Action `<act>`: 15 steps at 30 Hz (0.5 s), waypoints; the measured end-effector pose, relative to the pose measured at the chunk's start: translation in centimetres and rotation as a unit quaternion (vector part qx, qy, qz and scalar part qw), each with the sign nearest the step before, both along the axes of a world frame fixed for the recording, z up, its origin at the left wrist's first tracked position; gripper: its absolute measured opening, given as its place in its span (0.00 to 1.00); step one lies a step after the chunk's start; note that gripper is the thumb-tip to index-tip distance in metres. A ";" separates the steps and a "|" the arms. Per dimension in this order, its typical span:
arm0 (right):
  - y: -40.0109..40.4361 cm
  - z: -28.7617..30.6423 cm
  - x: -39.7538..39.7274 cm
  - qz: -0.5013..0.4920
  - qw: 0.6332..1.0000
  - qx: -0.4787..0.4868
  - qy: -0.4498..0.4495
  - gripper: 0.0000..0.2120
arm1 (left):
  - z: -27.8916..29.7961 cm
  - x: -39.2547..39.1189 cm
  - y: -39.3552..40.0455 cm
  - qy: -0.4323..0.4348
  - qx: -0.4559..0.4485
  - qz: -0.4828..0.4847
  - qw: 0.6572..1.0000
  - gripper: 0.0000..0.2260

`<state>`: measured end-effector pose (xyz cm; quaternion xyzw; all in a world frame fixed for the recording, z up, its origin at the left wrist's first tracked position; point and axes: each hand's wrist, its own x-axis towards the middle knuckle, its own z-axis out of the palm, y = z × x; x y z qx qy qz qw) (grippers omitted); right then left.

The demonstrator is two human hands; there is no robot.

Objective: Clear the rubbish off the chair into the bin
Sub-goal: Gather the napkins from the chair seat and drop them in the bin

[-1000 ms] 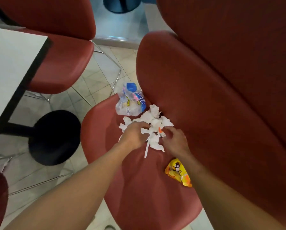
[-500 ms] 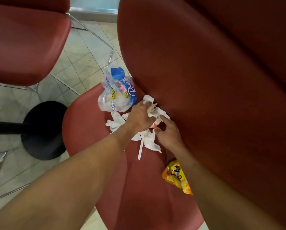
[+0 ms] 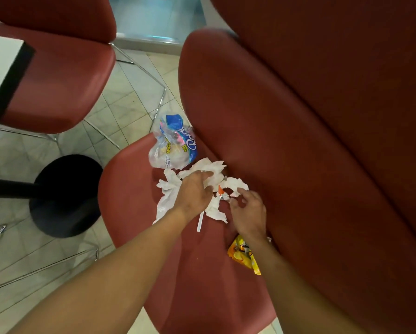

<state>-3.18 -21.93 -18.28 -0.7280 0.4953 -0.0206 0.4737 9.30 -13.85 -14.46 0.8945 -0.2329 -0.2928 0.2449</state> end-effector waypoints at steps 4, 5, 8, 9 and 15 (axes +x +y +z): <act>1.0 3.5 -0.7 -0.041 0.998 -0.053 -0.019 0.13 | 3.1 -2.0 2.1 -0.006 -0.010 0.069 0.998 0.12; 1.3 4.1 -0.8 -0.049 0.997 -0.058 -0.021 0.11 | 3.7 -2.4 2.6 -0.005 -0.014 0.079 0.997 0.11; 2.9 5.8 -1.8 -0.055 0.996 -0.056 -0.031 0.07 | 5.9 -4.1 5.1 -0.008 -0.030 0.109 0.994 0.11; 3.6 6.3 -2.2 -0.055 0.996 -0.055 -0.035 0.05 | 6.6 -4.7 6.2 -0.009 -0.032 0.119 0.992 0.11; 9.7 9.5 -5.6 -0.026 0.998 -0.036 -0.047 0.03 | 9.6 -9.0 14.2 -0.013 -0.028 0.137 0.990 0.10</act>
